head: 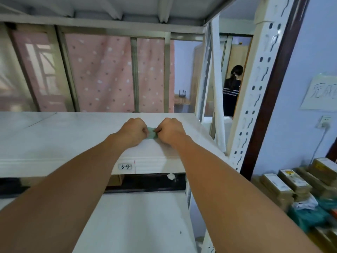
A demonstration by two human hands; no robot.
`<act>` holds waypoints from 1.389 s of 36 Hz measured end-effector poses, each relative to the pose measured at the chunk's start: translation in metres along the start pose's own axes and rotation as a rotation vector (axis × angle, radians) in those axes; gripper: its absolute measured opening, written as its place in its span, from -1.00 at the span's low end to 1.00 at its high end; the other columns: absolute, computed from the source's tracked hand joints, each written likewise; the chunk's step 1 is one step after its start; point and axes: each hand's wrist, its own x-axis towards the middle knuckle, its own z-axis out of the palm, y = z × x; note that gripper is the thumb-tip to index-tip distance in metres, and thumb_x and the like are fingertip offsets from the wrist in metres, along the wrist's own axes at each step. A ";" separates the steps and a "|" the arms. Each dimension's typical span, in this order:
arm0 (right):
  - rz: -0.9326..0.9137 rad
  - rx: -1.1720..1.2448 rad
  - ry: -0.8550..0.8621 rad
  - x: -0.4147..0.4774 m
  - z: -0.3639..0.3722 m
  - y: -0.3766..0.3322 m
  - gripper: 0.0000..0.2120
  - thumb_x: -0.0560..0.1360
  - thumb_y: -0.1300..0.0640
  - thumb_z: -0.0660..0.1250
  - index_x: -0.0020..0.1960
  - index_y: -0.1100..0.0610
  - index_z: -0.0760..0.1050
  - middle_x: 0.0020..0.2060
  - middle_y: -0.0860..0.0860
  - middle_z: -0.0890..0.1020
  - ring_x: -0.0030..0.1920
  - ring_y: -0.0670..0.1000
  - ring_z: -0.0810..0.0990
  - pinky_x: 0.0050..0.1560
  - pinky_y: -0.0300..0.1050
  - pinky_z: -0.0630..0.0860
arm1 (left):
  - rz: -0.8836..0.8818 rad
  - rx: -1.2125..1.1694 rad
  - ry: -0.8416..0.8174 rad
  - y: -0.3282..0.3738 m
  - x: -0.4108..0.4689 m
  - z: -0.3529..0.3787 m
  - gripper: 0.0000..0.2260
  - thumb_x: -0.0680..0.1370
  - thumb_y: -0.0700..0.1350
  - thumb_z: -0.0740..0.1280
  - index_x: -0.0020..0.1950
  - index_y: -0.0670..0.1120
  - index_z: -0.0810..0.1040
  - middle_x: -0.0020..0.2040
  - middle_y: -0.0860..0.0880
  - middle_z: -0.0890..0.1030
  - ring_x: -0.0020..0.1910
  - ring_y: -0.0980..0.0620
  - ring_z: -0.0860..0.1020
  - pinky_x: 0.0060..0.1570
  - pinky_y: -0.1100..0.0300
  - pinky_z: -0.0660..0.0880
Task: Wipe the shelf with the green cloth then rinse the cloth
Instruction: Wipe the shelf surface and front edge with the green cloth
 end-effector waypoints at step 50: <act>-0.117 0.033 -0.177 -0.032 0.016 -0.135 -0.80 0.49 0.09 0.48 0.11 -0.06 0.73 0.05 -0.10 0.73 0.08 -0.01 0.61 0.19 -0.11 0.56 | 0.116 -0.013 -0.038 -0.117 -0.080 -0.076 -0.90 0.52 -0.15 0.42 -0.03 -0.07 0.72 -0.05 0.03 0.66 -0.05 0.01 0.56 0.04 0.11 0.53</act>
